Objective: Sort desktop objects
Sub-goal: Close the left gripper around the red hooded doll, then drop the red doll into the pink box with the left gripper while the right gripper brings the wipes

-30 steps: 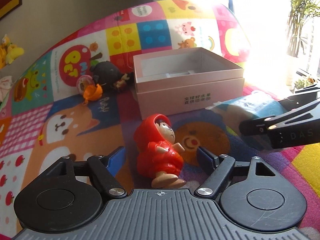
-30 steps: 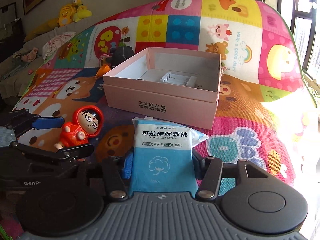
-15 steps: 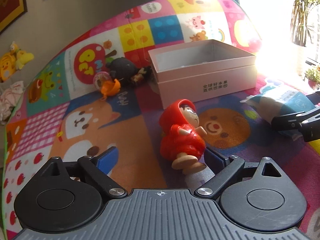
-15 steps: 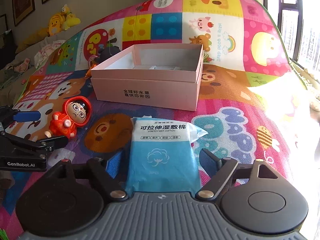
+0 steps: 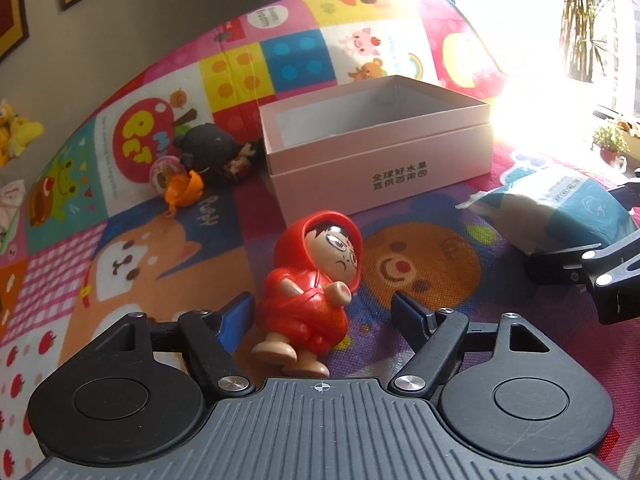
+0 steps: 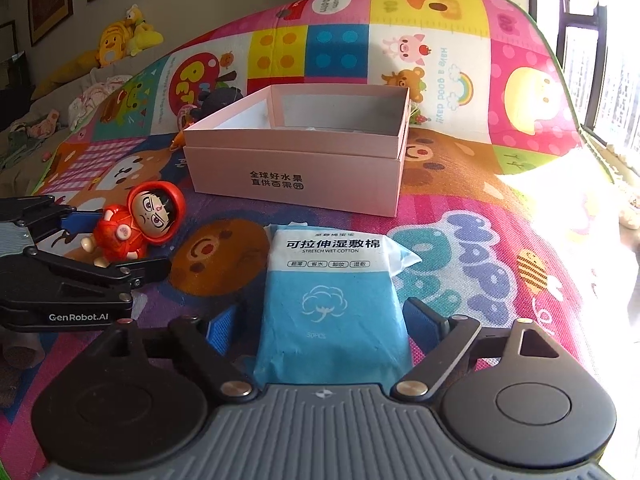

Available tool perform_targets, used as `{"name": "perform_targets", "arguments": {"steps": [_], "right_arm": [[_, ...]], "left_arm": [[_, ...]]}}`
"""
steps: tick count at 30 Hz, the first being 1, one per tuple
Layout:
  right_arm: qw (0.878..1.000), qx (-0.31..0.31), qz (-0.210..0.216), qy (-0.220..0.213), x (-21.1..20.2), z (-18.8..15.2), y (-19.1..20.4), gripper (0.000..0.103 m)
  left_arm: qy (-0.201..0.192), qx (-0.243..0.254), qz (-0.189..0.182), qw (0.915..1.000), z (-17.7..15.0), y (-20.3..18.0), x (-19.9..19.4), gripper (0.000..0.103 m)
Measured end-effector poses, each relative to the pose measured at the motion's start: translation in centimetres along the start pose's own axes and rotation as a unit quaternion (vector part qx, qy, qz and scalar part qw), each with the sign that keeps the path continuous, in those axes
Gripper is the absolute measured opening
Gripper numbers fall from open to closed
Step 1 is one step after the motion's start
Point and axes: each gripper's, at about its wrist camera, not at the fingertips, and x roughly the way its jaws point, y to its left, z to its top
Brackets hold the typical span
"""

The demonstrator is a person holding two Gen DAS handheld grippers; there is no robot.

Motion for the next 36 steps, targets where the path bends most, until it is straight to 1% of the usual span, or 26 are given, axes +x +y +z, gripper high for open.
{"name": "perform_targets", "arguments": {"steps": [1,3,5,6,7,9,10,12,13,15,17,18,20,21,22,24,26,28,29,30,31,33,35,36], "right_arm": [[1.000,-0.007,-0.005,-0.004,-0.1,0.1,0.2,0.086],[0.999,-0.029,-0.021,-0.016,-0.2,0.3,0.7,0.085],[0.999,-0.042,-0.025,-0.022,-0.5,0.7,0.8,0.085],[0.999,-0.042,-0.022,-0.018,-0.5,1.0,0.8,0.085],[0.999,-0.040,-0.018,-0.012,-0.4,1.2,0.7,0.082],[0.999,-0.037,-0.010,0.013,-0.1,1.6,0.4,0.066],[0.999,-0.034,-0.005,0.031,0.1,1.9,0.1,0.054],[0.999,-0.027,0.008,0.040,-0.2,2.5,-0.4,0.052],[0.999,-0.025,0.015,0.037,-0.8,3.2,-0.8,0.052],[1.000,-0.017,0.020,0.004,-2.7,5.0,-1.6,0.052],[0.998,0.002,0.027,-0.048,-5.2,7.5,-2.8,0.052],[0.997,0.011,0.031,-0.071,-6.4,8.5,-3.4,0.052],[0.993,0.023,0.032,-0.109,-8.2,10.3,-4.2,0.052],[0.992,0.024,0.030,-0.119,-8.6,10.8,-4.4,0.052],[0.991,0.023,0.022,-0.130,-8.9,11.5,-4.5,0.052],[0.991,0.021,0.013,-0.133,-8.9,12.1,-4.7,0.052],[0.992,0.019,0.007,-0.127,-8.3,12.5,-5.0,0.052],[0.993,0.017,0.001,-0.115,-7.4,12.7,-5.1,0.052],[0.994,0.017,-0.002,-0.107,-6.9,12.8,-5.2,0.052],[0.995,0.018,-0.005,-0.102,-6.4,12.9,-5.2,0.052],[0.995,0.019,-0.009,-0.094,-5.6,13.1,-5.4,0.052],[0.996,0.020,-0.016,-0.083,-4.4,13.5,-5.5,0.052],[0.997,0.022,-0.022,-0.073,-2.8,14.4,-5.4,0.052],[0.997,0.021,-0.022,-0.068,-1.8,14.9,-5.2,0.052]], "left_arm": [[-0.001,0.001,0.002,1.0000,0.2,0.0,0.2,0.077],[-0.001,0.005,0.006,1.0000,0.6,0.1,0.5,0.064],[0.000,0.008,0.004,1.0000,0.7,0.3,0.6,0.061],[0.000,0.008,0.002,1.0000,0.6,0.4,0.5,0.059],[0.000,0.009,0.001,1.0000,0.6,0.5,0.3,0.057],[0.001,0.005,-0.003,1.0000,0.5,0.8,-0.1,0.053],[0.002,0.001,-0.009,1.0000,0.5,1.0,-0.4,0.054],[0.003,-0.017,-0.028,0.9995,1.0,1.6,-0.9,0.053],[0.000,-0.022,-0.038,0.9990,1.6,1.8,-1.2,0.053],[-0.019,-0.026,-0.047,0.9984,3.3,2.4,-1.7,0.053],[-0.048,-0.024,-0.044,0.9976,5.6,2.9,-2.0,0.053],[-0.068,-0.024,-0.043,0.9965,7.3,3.2,-1.9,0.053],[-0.098,-0.018,-0.038,0.9943,10.1,3.2,-1.2,0.053],[-0.106,-0.015,-0.037,0.9936,11.4,3.0,-0.4,0.053],[-0.105,-0.013,-0.036,0.9937,12.5,2.8,0.7,0.053],[-0.085,-0.014,-0.040,0.9955,14.2,2.2,3.7,0.053],[-0.055,-0.009,-0.042,0.9975,14.7,1.6,6.8,0.053],[-0.028,-0.008,-0.055,0.9981,14.4,1.3,9.2,0.053],[-0.018,-0.013,-0.064,0.9977,14.1,1.3,10.1,0.054],[-0.017,-0.022,-0.072,0.9970,13.8,1.6,10.5,0.056],[-0.019,-0.034,-0.084,0.9957,13.5,2.0,10.5,0.060],[-0.034,-0.066,-0.099,0.9924,12.8,3.3,9.5,0.077],[-0.059,-0.089,-0.095,0.9897,11.8,4.6,7.6,0.087],[-0.072,-0.095,-0.084,0.9894,11.1,5.2,6.4,0.089]]}}
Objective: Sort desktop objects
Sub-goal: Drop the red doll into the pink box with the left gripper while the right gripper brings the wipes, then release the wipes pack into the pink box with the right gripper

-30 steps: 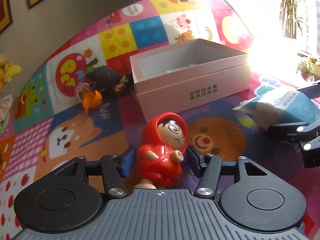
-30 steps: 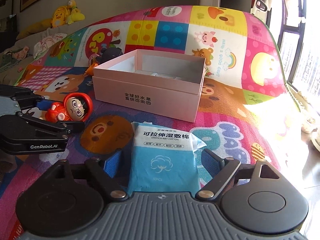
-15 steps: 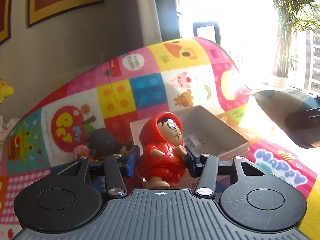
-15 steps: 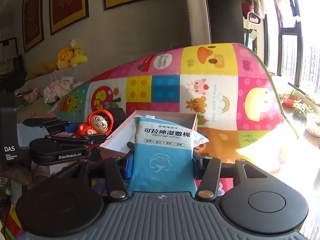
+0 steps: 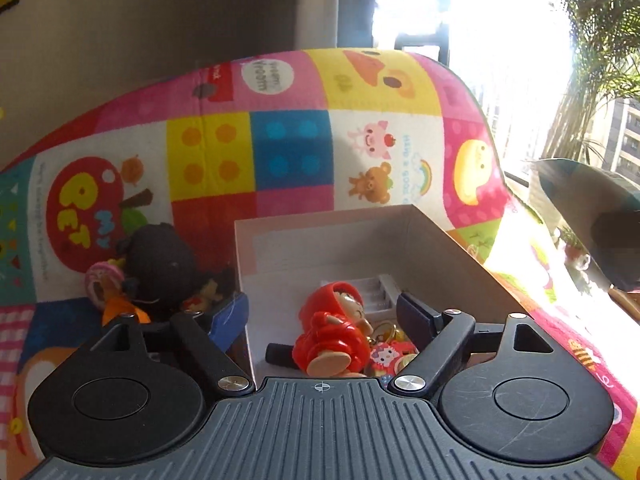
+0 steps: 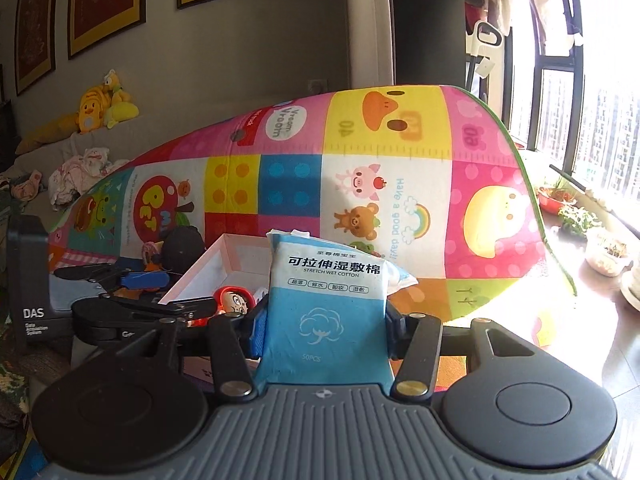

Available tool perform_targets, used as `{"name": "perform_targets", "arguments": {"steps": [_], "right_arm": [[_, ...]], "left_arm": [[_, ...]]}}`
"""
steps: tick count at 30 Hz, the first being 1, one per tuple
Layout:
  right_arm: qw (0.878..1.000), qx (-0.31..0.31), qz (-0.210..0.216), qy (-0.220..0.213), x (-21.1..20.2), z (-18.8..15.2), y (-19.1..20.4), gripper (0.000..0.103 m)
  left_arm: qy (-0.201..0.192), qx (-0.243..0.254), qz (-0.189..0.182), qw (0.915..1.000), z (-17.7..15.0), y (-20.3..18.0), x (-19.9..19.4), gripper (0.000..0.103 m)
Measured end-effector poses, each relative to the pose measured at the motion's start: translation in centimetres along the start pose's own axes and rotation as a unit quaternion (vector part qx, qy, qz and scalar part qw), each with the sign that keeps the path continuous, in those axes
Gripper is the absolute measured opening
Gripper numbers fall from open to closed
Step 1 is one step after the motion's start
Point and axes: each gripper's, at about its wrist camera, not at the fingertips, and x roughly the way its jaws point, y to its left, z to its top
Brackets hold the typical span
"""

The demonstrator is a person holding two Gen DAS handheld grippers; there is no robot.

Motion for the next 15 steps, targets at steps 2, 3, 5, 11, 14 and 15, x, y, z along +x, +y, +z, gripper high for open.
{"name": "perform_targets", "arguments": {"steps": [2,3,5,11,14,15], "right_arm": [[1.000,0.000,0.005,0.013,2.1,0.9,0.7,0.052],[1.000,0.002,0.008,0.025,3.6,1.3,1.2,0.052],[0.999,0.003,0.010,0.047,6.6,2.0,2.3,0.052],[0.995,-0.023,-0.021,0.097,13.1,1.5,5.2,0.052],[0.993,-0.023,-0.024,0.115,14.0,1.3,5.5,0.068],[0.993,-0.022,-0.025,0.110,13.6,1.4,5.5,0.071]], "left_arm": [[-0.016,0.005,0.025,0.9995,-1.1,0.5,-1.9,0.091],[-0.021,0.008,0.037,0.9991,-1.8,0.8,-2.9,0.092],[-0.019,0.009,0.045,0.9988,-3.2,1.2,-4.0,0.094],[-0.001,-0.017,0.058,0.9982,-6.8,3.1,-5.6,0.096],[0.007,-0.046,0.058,0.9973,-7.8,4.4,-5.6,0.097],[0.008,-0.056,0.060,0.9966,-8.1,4.9,-5.6,0.097]]}}
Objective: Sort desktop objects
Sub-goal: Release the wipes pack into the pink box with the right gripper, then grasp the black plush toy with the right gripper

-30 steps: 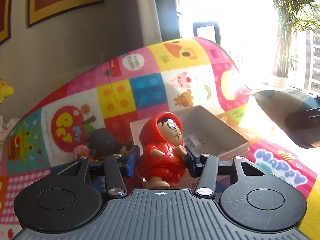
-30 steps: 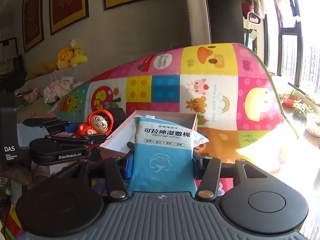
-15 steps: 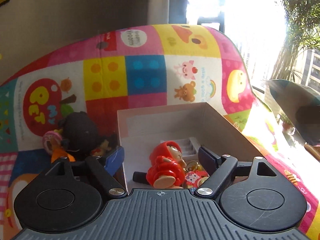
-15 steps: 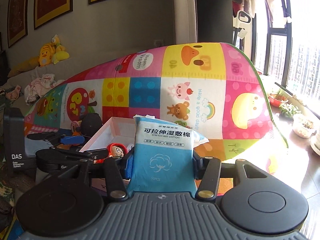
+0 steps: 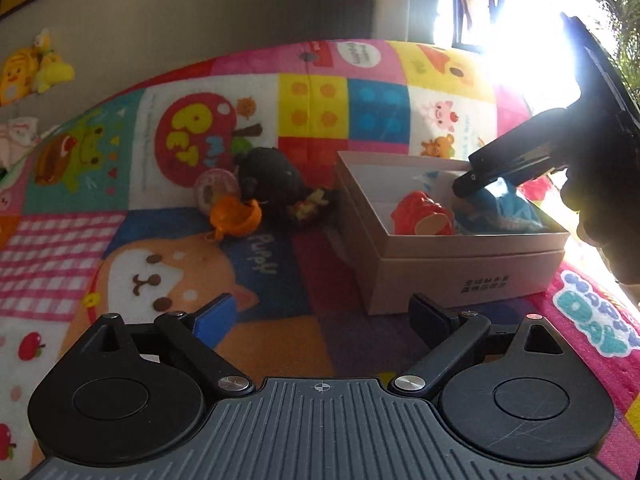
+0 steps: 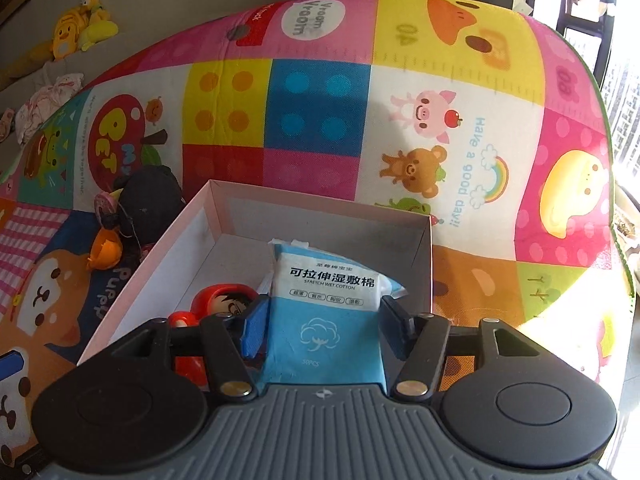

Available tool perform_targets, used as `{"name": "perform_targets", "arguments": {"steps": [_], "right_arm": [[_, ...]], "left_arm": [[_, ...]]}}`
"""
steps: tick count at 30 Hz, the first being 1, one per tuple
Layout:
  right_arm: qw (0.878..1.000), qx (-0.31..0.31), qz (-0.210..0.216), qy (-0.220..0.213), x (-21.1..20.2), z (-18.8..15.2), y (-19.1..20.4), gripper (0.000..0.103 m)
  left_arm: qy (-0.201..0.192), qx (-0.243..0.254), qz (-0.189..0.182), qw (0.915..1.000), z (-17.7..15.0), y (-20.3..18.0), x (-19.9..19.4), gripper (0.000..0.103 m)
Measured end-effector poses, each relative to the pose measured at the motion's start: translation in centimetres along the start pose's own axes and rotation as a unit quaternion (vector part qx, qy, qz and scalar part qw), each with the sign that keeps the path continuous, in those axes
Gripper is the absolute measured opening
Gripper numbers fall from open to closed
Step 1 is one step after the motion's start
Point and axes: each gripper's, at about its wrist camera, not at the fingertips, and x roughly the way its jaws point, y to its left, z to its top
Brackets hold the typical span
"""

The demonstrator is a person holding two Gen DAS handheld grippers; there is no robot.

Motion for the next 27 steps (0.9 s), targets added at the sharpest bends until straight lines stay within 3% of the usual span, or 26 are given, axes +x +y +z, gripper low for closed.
{"name": "perform_targets", "arguments": {"steps": [4,6,7,11,13,17,19,22,25,27], "right_arm": [[0.999,-0.019,0.000,-0.031,-2.3,0.7,0.7,0.070],[0.999,-0.029,0.018,-0.029,-2.9,1.0,1.5,0.060],[0.999,-0.027,0.038,-0.017,-2.8,1.3,1.8,0.052],[0.993,-0.006,0.099,0.061,-0.7,0.9,3.8,0.045],[0.991,-0.006,0.113,0.072,0.5,0.3,4.8,0.042],[0.997,-0.055,0.046,0.027,1.9,0.5,6.7,0.042],[0.997,-0.047,0.046,0.030,2.4,1.6,6.5,0.042],[0.996,-0.014,0.091,0.017,1.5,4.2,6.3,0.050],[0.995,-0.023,0.097,-0.014,1.2,6.8,8.6,0.090],[0.994,-0.029,0.107,-0.008,2.5,8.4,10.6,0.093]], "left_arm": [[0.004,-0.037,0.002,0.9993,-0.4,1.5,0.5,0.097],[0.010,-0.048,-0.002,0.9988,-0.7,1.9,0.8,0.097],[0.013,-0.050,-0.003,0.9987,-0.8,2.0,0.8,0.097],[0.010,-0.058,-0.006,0.9982,-0.9,2.4,0.5,0.097],[0.004,-0.062,-0.006,0.9981,-0.8,2.6,0.2,0.098],[0.001,-0.068,-0.002,0.9977,-0.8,2.8,0.1,0.099],[0.000,-0.071,0.001,0.9975,-0.8,3.0,0.0,0.099],[-0.006,-0.081,0.012,0.9966,-0.7,3.4,-0.3,0.100],[-0.002,-0.093,0.031,0.9952,-0.7,3.9,0.0,0.101],[0.004,-0.100,0.043,0.9941,-0.8,4.2,0.2,0.101]]}}
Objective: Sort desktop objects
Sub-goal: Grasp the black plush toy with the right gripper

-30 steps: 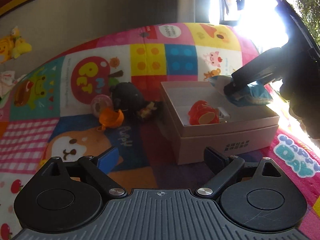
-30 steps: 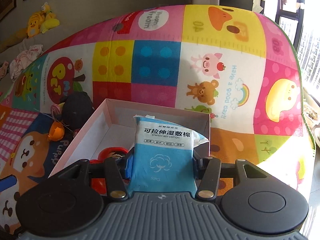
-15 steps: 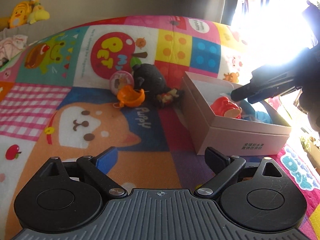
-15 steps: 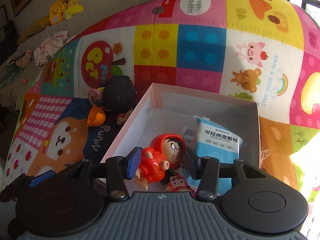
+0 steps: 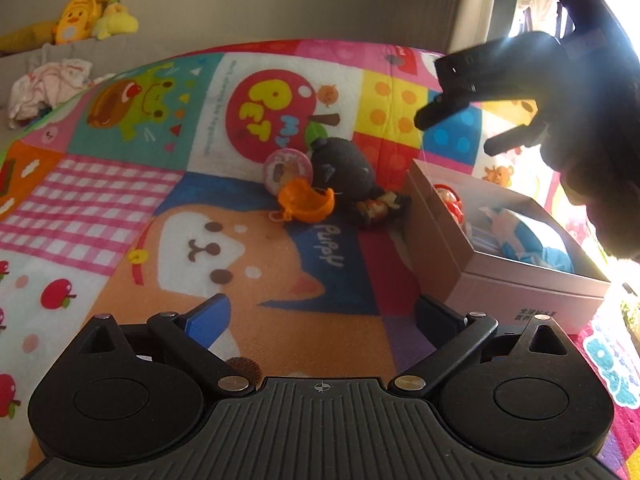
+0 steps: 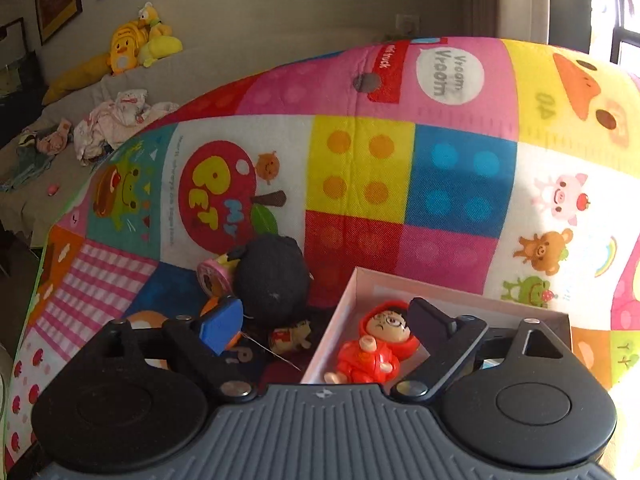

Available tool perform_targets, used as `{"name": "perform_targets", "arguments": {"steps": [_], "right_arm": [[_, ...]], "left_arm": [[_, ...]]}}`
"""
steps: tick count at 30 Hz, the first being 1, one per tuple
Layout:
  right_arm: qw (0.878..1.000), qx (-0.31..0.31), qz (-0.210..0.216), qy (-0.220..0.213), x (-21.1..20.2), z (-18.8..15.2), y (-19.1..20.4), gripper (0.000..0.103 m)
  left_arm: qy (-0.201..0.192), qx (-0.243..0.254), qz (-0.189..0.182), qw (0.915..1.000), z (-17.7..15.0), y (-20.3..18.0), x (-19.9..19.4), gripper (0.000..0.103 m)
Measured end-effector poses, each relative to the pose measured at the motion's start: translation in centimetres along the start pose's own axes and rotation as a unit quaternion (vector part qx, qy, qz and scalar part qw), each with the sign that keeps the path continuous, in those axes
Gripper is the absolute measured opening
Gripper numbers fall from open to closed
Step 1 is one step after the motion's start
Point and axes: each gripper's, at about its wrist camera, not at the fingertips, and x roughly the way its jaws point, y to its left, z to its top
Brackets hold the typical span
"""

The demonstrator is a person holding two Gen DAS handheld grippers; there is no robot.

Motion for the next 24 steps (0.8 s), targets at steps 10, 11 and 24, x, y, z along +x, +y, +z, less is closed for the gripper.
{"name": "perform_targets", "arguments": {"steps": [10,11,24], "right_arm": [[0.995,0.043,-0.022,0.088,13.1,3.3,4.2,0.098],[0.994,0.059,-0.003,0.096,13.1,3.3,4.0,0.095],[0.988,-0.034,0.108,0.109,-0.9,-3.3,3.3,0.055]], "left_arm": [[0.016,-0.039,0.024,0.9988,0.1,1.9,0.5,0.102],[0.017,-0.039,0.022,0.9988,0.1,1.9,0.5,0.102],[0.044,0.015,-0.039,0.9982,-0.3,0.2,0.2,0.103]]}}
